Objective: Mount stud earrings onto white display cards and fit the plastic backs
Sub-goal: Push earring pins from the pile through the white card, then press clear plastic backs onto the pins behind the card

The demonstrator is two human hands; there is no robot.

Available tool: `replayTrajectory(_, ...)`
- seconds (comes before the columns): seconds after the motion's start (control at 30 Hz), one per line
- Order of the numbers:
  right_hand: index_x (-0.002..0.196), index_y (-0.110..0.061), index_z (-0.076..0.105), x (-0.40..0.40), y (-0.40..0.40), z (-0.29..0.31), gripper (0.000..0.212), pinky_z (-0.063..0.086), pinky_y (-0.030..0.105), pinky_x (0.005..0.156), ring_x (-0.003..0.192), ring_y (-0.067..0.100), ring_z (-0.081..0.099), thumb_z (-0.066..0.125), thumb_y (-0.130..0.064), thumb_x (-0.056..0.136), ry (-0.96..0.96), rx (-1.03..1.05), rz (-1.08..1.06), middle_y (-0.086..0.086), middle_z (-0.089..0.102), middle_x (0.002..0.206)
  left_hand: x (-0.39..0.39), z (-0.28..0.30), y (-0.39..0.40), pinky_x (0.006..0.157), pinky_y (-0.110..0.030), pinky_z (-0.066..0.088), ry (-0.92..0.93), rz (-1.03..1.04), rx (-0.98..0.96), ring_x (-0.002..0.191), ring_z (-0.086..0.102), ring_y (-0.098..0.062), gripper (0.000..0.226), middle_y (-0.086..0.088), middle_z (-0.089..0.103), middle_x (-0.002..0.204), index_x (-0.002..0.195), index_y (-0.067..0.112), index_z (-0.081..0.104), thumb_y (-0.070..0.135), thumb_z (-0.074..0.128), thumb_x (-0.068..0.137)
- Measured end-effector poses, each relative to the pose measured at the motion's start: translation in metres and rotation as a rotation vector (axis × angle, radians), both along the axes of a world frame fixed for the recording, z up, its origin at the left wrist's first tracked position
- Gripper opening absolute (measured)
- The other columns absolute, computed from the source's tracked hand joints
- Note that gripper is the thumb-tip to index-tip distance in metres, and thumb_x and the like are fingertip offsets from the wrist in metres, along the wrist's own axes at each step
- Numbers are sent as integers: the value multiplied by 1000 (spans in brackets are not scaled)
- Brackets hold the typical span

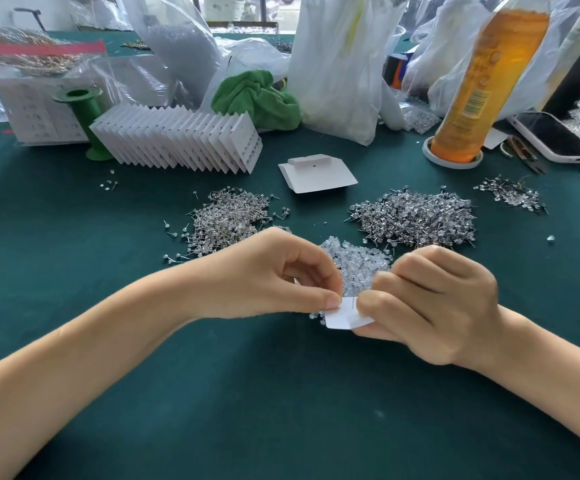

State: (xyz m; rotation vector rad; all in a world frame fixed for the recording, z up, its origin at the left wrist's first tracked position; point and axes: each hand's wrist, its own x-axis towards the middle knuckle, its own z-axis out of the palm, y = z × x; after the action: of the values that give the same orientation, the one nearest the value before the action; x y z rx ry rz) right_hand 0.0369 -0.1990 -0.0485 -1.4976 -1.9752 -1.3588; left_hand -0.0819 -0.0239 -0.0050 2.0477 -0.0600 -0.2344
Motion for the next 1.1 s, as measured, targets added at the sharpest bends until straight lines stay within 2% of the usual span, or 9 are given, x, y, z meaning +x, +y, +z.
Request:
replayTrajectory(0.2, 53, -15, 61, -1, 0, 1, 38, 41, 26, 43, 45, 20, 44, 51, -20, 89, -21, -12, 8, -2, 50, 53, 3, 8, 0, 50, -3, 34, 90, -7, 22, 47, 50, 6, 6, 3, 66, 74, 82, 11, 70, 6, 67, 85)
replayTrajectory(0.37, 57, -14, 60, -1, -1, 2, 40, 40, 28, 44, 45, 20, 45, 46, -21, 94, -19, 15, 8, -2, 50, 54, 6, 6, 1, 71, -23, 47, 142, 10, 41, 70, 61, -6, 5, -1, 71, 78, 81, 14, 72, 11, 70, 84)
replayTrajectory(0.5, 75, -15, 48, 7, 0, 8, 27, 37, 29, 51, 46, 21, 49, 54, -32, 95, 52, 73, -31, -1, 57, 56, 6, 2, 2, 67, -12, 46, -73, 186, -41, 68, 60, 0, 12, 10, 71, 76, 91, 12, 73, 18, 63, 88)
replayTrajectory(0.63, 73, -12, 52, 7, 1, 13, 37, 37, 32, 57, 53, 19, 52, 65, -42, 89, 339, 155, -81, -1, 60, 57, 2, 0, 8, 58, -8, 42, -266, 201, 35, 62, 58, 4, 26, 17, 66, 71, 101, 11, 71, -5, 52, 91)
replayTrajectory(0.7, 65, -8, 56, 3, 3, 16, 45, 33, 32, 66, 68, 0, 49, 63, -46, 89, 572, 185, -108, -5, 55, 60, 2, -3, 5, 62, -23, 50, -282, 166, 25, 68, 64, -7, 20, 5, 70, 77, 100, 13, 71, 1, 60, 88)
replayTrajectory(0.8, 66, -20, 52, -1, 4, 23, 39, 30, 31, 72, 85, -9, 39, 62, -55, 80, 928, 133, -181, -10, 49, 64, 4, -7, -1, 62, -15, 48, -330, 201, -74, 67, 63, -3, 13, 4, 72, 77, 94, 9, 72, 15, 65, 85)
replayTrajectory(0.87, 63, -23, 51, 0, 3, 28, 39, 32, 23, 69, 81, 2, 40, 61, -60, 72, 1173, 38, -222, -7, 53, 65, 5, -8, 0, 60, -9, 45, -346, 231, -123, 64, 63, -2, 11, 4, 73, 76, 90, 7, 72, 12, 64, 85)
replayTrajectory(0.97, 66, -21, 53, 0, 3, 37, 42, 31, 11, 46, 52, 3, 44, 76, -56, 68, 1485, -88, -45, -7, 54, 57, 5, -7, 1, 57, -11, 45, -350, 218, -113, 62, 61, -2, 13, 8, 71, 72, 90, 12, 72, 18, 61, 86)
replayTrajectory(1.1, 66, -23, 59, -4, 1, 31, 34, 37, 11, 48, 55, 4, 50, 77, -52, 69, 1470, 16, 5, -7, 61, 60, 7, -7, 13, 58, -14, 45, -444, 299, 28, 64, 62, -5, 20, 8, 71, 79, 98, 15, 70, 26, 56, 89)
